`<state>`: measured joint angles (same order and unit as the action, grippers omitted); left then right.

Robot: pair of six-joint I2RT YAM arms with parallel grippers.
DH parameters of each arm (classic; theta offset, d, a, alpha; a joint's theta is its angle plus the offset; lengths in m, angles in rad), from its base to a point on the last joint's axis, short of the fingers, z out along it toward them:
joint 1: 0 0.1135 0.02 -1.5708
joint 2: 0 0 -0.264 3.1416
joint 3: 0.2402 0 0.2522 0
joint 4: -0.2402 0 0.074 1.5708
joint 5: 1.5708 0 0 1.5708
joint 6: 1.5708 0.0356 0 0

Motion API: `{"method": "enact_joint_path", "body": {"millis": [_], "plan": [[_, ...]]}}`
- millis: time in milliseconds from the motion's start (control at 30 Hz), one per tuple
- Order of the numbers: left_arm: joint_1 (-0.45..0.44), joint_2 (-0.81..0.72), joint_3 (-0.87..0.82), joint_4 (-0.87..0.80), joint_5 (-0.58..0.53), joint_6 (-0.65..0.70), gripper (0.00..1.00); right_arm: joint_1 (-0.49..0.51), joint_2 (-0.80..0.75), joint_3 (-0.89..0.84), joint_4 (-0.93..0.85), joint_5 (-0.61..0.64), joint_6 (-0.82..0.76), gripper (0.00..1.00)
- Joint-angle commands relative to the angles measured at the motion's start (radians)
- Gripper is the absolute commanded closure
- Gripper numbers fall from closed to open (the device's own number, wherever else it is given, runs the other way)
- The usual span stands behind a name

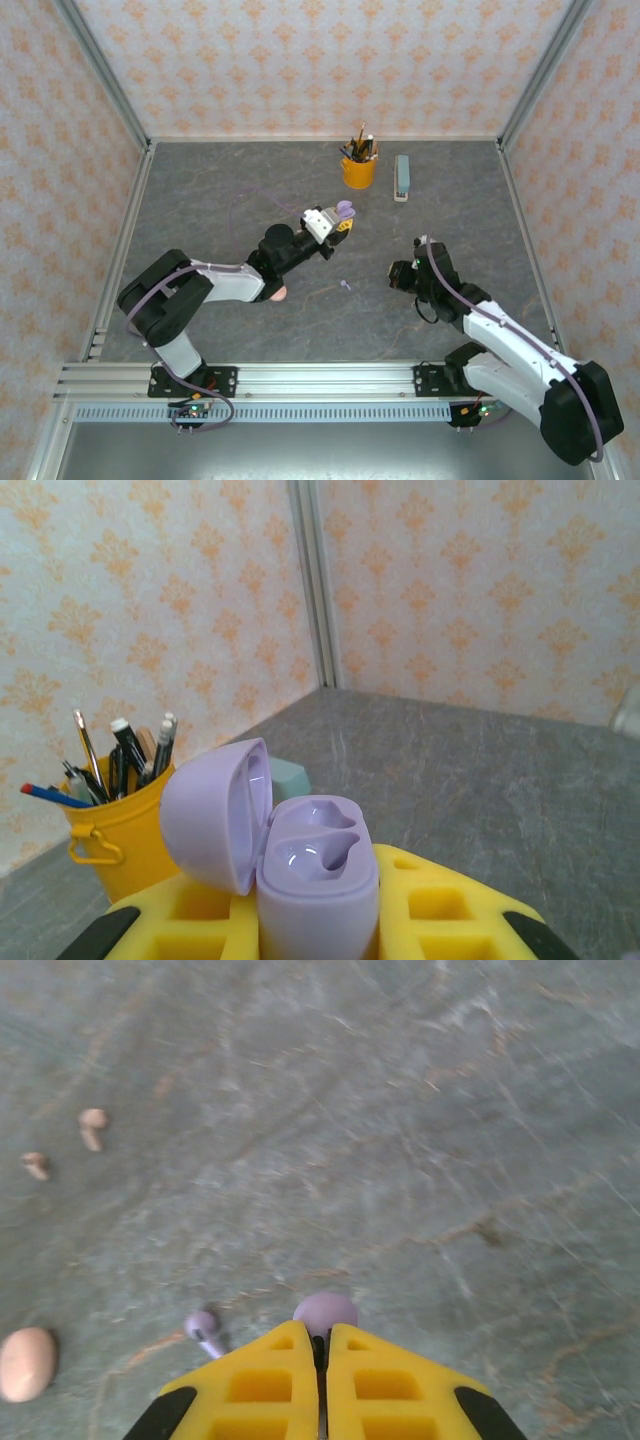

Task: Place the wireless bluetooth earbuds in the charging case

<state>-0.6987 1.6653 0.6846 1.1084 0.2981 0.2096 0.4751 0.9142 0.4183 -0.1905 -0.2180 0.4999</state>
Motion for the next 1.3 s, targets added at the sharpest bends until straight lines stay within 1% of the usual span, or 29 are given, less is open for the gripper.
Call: {"method": "enact_joint_path", "body": {"millis": [0,167,333,433,500,667,767,900,1067,1267], "plan": [[-0.001,-0.055,-0.019,0.067,-0.012,-0.024,1.00,0.003,0.042,-0.011,-0.023,0.086,0.036,0.92],[-0.001,-0.095,-0.032,0.056,-0.010,-0.027,1.00,0.003,0.139,0.009,-0.067,0.122,0.068,0.92],[-0.001,-0.117,-0.042,0.048,-0.011,-0.026,1.00,0.004,0.220,0.048,-0.137,0.119,0.094,0.92],[0.000,-0.122,-0.046,0.048,-0.010,-0.027,1.00,0.003,0.244,0.070,-0.188,0.118,0.098,0.91],[-0.001,-0.122,-0.048,0.050,-0.011,-0.029,1.00,0.004,0.256,0.085,-0.219,0.118,0.100,0.87],[-0.001,-0.118,-0.054,0.059,-0.011,-0.030,1.00,0.004,0.264,0.123,-0.288,0.118,0.105,0.70],[-0.001,-0.116,-0.056,0.065,-0.011,-0.030,1.00,0.003,0.286,0.156,-0.326,0.124,0.100,0.64],[-0.001,-0.114,-0.056,0.067,-0.010,-0.027,1.00,0.003,0.326,0.224,-0.384,0.118,0.077,0.59],[-0.001,-0.107,-0.055,0.071,-0.006,-0.032,1.00,0.001,0.423,0.336,-0.494,0.126,0.054,0.57],[-0.001,-0.099,-0.065,0.092,-0.008,-0.036,1.00,-0.024,0.461,0.420,-0.586,0.138,0.072,0.54]]}}
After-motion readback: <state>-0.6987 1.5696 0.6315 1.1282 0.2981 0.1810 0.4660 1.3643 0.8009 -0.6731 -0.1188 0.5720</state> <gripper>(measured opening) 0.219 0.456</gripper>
